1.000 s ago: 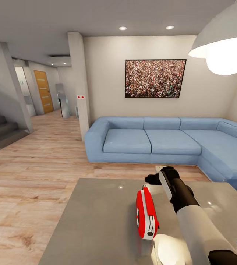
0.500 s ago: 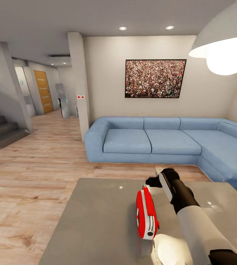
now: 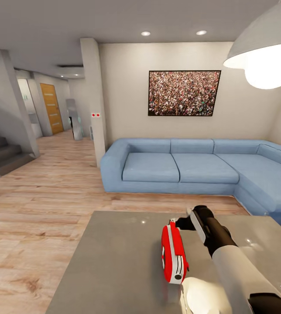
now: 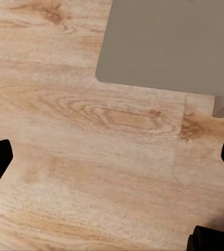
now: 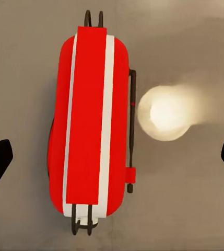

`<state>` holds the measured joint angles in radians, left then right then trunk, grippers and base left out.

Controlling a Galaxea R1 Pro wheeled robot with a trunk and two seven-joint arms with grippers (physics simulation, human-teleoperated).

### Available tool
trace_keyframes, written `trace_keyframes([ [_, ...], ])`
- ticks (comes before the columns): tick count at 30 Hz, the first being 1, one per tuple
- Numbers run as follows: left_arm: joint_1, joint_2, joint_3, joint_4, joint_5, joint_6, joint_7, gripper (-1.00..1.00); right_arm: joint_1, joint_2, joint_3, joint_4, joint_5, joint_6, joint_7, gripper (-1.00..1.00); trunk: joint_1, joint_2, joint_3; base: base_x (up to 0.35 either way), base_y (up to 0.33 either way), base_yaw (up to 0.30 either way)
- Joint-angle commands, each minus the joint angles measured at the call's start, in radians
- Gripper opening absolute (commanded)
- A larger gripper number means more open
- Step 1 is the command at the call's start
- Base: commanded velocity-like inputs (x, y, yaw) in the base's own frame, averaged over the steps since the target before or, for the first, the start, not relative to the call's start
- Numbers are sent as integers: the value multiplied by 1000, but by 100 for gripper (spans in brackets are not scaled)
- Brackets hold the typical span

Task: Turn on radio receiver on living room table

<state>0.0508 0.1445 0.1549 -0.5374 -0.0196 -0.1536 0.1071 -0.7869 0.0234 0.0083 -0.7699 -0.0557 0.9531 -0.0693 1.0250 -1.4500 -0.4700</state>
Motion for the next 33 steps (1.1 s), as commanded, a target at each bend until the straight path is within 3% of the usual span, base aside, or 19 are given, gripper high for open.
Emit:
trace_keyframes([
  [1,0,0,0,-1,0,0,0,100,0,0,0,2,1,-7,5,100,0,0,0,0,0,0],
  [10,0,-4,0,-7,4,-3,-2,100,0,5,3,22,2,-31,24,100,0,0,0,0,0,0],
  [15,0,-13,0,-7,4,-3,-2,100,0,7,51,28,1,-46,26,100,0,0,0,0,0,0],
  [20,0,-17,0,-7,4,-3,-1,100,0,7,82,43,-3,-82,26,100,19,-35,-16,0,0,0],
  [33,0,-17,0,-7,4,-3,3,100,0,7,85,47,-3,-87,26,100,69,-126,-56,0,0,0],
])
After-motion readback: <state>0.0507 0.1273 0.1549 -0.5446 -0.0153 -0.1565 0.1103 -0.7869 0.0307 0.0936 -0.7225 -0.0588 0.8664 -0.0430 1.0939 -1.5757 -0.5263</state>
